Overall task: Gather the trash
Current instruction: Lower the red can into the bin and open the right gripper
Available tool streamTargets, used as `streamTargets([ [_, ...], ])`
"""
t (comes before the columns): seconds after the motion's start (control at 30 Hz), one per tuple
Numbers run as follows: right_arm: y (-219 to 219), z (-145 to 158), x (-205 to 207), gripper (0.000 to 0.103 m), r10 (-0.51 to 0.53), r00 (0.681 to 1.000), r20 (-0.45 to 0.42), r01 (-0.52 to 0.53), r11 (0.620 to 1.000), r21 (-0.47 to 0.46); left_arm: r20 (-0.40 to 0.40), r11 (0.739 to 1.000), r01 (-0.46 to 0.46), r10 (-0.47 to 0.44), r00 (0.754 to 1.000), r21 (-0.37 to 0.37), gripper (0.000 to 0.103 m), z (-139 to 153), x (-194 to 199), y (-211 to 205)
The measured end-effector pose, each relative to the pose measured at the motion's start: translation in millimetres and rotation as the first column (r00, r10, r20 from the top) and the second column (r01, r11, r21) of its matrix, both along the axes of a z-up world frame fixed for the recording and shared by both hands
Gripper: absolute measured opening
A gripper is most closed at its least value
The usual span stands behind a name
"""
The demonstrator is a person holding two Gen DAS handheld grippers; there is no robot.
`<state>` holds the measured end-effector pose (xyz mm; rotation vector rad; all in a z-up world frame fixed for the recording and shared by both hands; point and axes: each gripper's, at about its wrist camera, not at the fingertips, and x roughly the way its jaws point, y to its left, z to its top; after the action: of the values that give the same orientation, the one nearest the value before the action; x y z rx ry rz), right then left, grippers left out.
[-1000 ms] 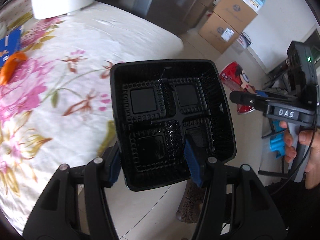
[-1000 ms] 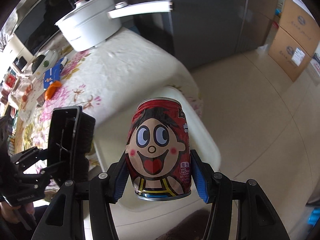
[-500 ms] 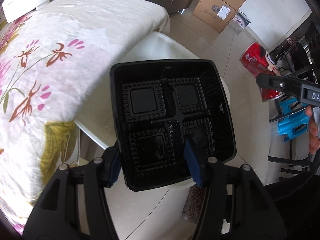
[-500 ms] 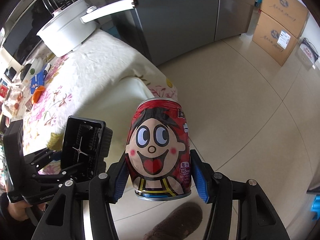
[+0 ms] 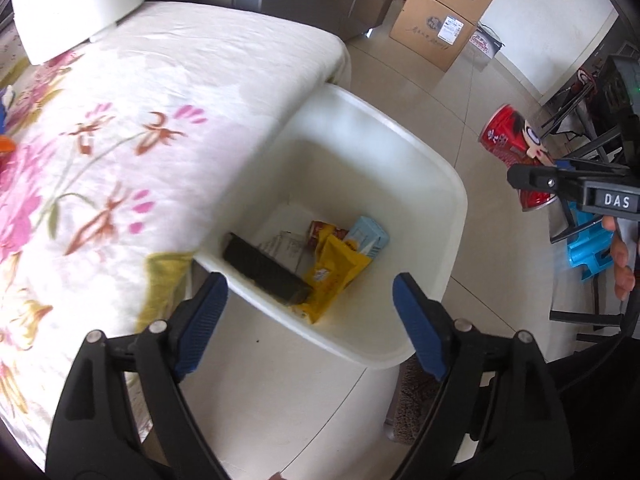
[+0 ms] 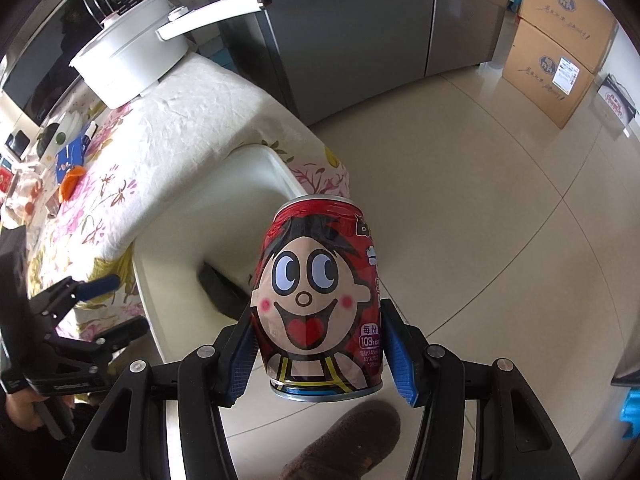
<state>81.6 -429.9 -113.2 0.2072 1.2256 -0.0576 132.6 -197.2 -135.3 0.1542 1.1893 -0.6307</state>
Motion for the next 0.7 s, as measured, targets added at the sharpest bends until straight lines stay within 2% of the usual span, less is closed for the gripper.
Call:
streamTargets([
  [0.37,46.1,-15.6,25.4,0.058,0.092,0.995,-0.048,-0.093,0.995,-0.021,0.019,0.995,-0.096,0.096,0.995,0.024,0.087,18.1,-9.6,59.7],
  [0.7,77.0,-34.9,42.6,0.058,0.123,0.987,-0.102,-0.13,0.99,-0.061,0.032,0.977,-0.211,0.211,0.977,0.022,0.091,32.8,-13.5,120.7],
])
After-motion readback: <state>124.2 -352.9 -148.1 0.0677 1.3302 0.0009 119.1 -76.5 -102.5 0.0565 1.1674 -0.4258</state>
